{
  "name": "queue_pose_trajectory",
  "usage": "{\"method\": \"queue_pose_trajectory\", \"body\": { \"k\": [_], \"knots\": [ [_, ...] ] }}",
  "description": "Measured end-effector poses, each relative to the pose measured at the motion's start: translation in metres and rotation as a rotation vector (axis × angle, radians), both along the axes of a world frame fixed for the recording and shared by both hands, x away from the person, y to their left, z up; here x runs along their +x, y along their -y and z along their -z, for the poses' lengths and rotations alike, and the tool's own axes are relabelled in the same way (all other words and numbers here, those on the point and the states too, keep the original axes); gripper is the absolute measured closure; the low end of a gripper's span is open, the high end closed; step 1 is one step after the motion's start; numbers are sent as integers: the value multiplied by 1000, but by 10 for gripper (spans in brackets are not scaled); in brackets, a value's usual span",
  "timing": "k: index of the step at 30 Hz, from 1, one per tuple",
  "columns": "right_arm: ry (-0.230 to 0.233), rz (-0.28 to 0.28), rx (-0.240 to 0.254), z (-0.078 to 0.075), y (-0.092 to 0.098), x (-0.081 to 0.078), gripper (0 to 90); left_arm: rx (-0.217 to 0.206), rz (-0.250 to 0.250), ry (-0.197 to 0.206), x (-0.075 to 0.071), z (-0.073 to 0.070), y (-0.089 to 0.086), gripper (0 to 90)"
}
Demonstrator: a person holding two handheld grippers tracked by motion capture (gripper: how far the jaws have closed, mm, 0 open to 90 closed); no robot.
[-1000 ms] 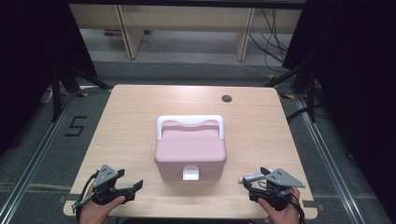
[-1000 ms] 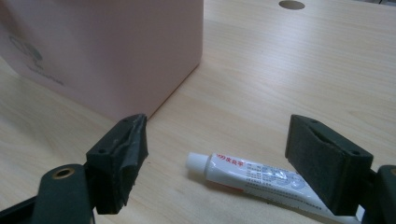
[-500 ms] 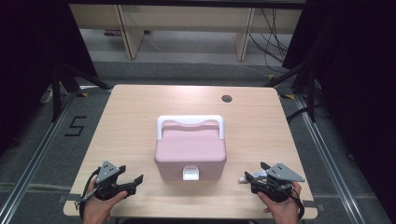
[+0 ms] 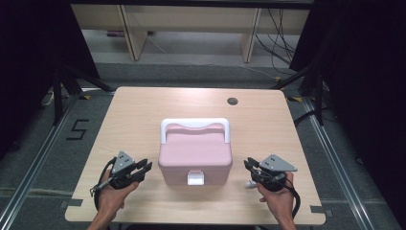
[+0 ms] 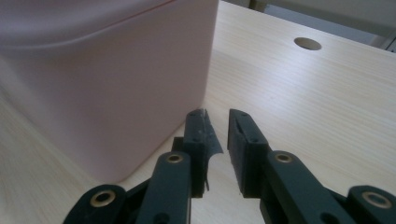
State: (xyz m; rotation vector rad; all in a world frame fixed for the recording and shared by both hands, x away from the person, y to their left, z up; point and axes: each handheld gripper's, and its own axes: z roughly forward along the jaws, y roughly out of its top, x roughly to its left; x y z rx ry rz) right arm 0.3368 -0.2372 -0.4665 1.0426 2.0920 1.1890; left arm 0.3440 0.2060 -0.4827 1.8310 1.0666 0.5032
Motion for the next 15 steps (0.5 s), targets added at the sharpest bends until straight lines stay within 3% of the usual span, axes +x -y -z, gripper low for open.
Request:
{"method": "queue_pose_trajectory", "body": {
  "k": [3, 4, 7, 8, 15],
  "knots": [
    [-3, -11, 17, 2, -4, 9, 794, -23, -11, -6, 6, -1, 0, 822],
    [-39, -22, 41, 2, -5, 9, 809, -26, -8, -3, 8, -1, 1, 839],
    [-54, -19, 63, 2, -9, 13, 844, -44, -11, -10, 13, 0, 4, 878],
    [-37, -38, 53, 3, -10, 16, 851, -46, -7, -14, 14, 1, 6, 886],
    [-38, -63, 44, 6, -21, 25, 865, -59, 21, -24, 25, 7, 19, 894]
  ]
}}
